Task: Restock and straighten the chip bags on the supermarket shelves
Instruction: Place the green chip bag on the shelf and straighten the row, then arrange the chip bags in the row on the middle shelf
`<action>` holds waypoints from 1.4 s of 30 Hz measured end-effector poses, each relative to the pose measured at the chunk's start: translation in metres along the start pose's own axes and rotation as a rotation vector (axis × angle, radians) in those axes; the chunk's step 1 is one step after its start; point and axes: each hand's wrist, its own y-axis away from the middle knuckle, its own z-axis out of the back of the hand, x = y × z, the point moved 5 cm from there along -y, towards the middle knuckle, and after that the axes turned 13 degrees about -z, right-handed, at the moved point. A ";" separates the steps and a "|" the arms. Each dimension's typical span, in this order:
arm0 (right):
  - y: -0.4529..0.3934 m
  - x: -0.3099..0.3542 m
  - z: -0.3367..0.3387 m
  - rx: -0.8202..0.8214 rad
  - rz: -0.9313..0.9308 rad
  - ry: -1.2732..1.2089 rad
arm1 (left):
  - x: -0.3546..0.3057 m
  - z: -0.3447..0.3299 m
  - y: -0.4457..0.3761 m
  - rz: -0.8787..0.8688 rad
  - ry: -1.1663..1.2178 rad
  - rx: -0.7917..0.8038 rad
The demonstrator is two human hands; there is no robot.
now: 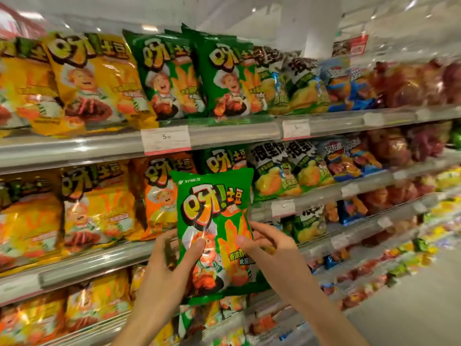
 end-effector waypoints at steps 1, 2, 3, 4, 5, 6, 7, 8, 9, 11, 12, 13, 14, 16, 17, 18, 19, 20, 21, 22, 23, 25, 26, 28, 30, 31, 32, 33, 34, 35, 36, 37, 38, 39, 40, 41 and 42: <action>-0.006 0.002 0.003 -0.012 0.016 0.026 | 0.000 -0.003 -0.006 0.001 0.003 -0.005; -0.012 0.004 0.005 -0.020 0.026 0.042 | 0.002 -0.004 -0.012 -0.009 0.011 -0.009; -0.018 0.006 0.004 -0.023 0.031 0.046 | 0.004 -0.004 -0.017 -0.027 0.023 -0.011; -0.023 0.009 0.002 -0.019 0.038 0.052 | 0.006 -0.002 -0.022 -0.040 0.030 -0.015; -0.029 0.012 -0.002 -0.010 0.049 0.062 | 0.008 0.001 -0.026 -0.043 0.032 -0.026; -0.034 0.016 -0.006 0.007 0.062 0.076 | 0.010 0.005 -0.030 -0.046 0.030 -0.044; -0.041 0.019 -0.011 0.028 0.074 0.089 | 0.011 0.010 -0.034 -0.050 0.032 -0.067; -0.047 0.023 -0.016 0.052 0.086 0.089 | 0.012 0.015 -0.038 -0.054 0.036 -0.089; -0.053 0.028 -0.022 0.076 0.094 0.076 | 0.012 0.019 -0.041 -0.057 0.035 -0.108; -0.066 0.036 -0.035 0.122 0.094 0.034 | 0.013 0.028 -0.047 -0.073 0.024 -0.149; -0.072 0.039 -0.040 0.142 0.098 0.022 | 0.013 0.032 -0.049 -0.085 0.022 -0.171; -0.076 0.043 -0.046 0.157 0.114 0.019 | 0.013 0.037 -0.050 -0.096 0.022 -0.196; -0.080 0.046 -0.051 0.169 0.135 0.025 | 0.013 0.041 -0.050 -0.102 0.024 -0.223; -0.085 0.050 -0.059 0.209 0.186 0.049 | 0.012 0.049 -0.050 -0.108 0.015 -0.266; -0.088 0.051 -0.063 0.237 0.205 0.055 | 0.012 0.052 -0.049 -0.110 0.003 -0.281; -0.091 0.052 -0.067 0.263 0.215 0.060 | 0.013 0.055 -0.049 -0.111 -0.011 -0.298; -0.094 0.053 -0.071 0.281 0.223 0.065 | 0.014 0.057 -0.048 -0.112 -0.024 -0.316; -0.098 0.054 -0.075 0.295 0.226 0.063 | 0.014 0.059 -0.047 -0.110 -0.036 -0.333; -0.100 0.055 -0.078 0.310 0.227 0.058 | 0.014 0.060 -0.045 -0.107 -0.048 -0.346; -0.102 0.056 -0.080 0.324 0.230 0.061 | 0.014 0.060 -0.043 -0.101 -0.051 -0.359; -0.104 0.057 -0.082 0.332 0.237 0.075 | 0.013 0.060 -0.042 -0.094 -0.043 -0.373; -0.106 0.058 -0.083 0.344 0.265 0.103 | 0.011 0.060 -0.040 -0.090 -0.036 -0.391; -0.106 0.059 -0.083 0.353 0.281 0.111 | 0.010 0.060 -0.039 -0.093 -0.047 -0.392; -0.106 0.058 -0.085 0.371 0.300 0.121 | 0.008 0.061 -0.036 -0.101 -0.081 -0.406; -0.104 0.057 -0.088 0.388 0.289 0.133 | 0.008 0.064 -0.033 -0.099 -0.106 -0.417; -0.105 0.057 -0.088 0.378 0.285 0.141 | 0.009 0.067 -0.032 -0.095 -0.112 -0.421; -0.107 0.058 -0.086 0.339 0.295 0.152 | 0.010 0.070 -0.029 -0.092 -0.113 -0.427; -0.112 0.060 -0.082 0.260 0.316 0.175 | 0.012 0.073 -0.028 -0.090 -0.111 -0.433; -0.119 0.063 -0.077 0.157 0.340 0.222 | 0.012 0.077 -0.027 -0.085 -0.110 -0.436; -0.126 0.066 -0.073 0.061 0.357 0.293 | 0.013 0.081 -0.025 -0.081 -0.109 -0.435; -0.132 0.069 -0.072 -0.009 0.361 0.382 | 0.013 0.085 -0.024 -0.080 -0.104 -0.435; -0.137 0.070 -0.074 -0.051 0.353 0.474 | 0.012 0.090 -0.024 -0.082 -0.100 -0.437; -0.140 0.071 -0.078 -0.069 0.342 0.553 | 0.012 0.095 -0.023 -0.083 -0.101 -0.438; -0.142 0.071 -0.084 -0.073 0.333 0.609 | 0.012 0.100 -0.022 -0.083 -0.107 -0.436; -0.142 0.072 -0.091 -0.070 0.325 0.642 | 0.012 0.105 -0.020 -0.085 -0.118 -0.438; -0.142 0.072 -0.098 -0.067 0.322 0.666 | 0.012 0.110 -0.019 -0.087 -0.133 -0.444; -0.141 0.073 -0.105 -0.064 0.319 0.692 | 0.011 0.115 -0.017 -0.085 -0.147 -0.450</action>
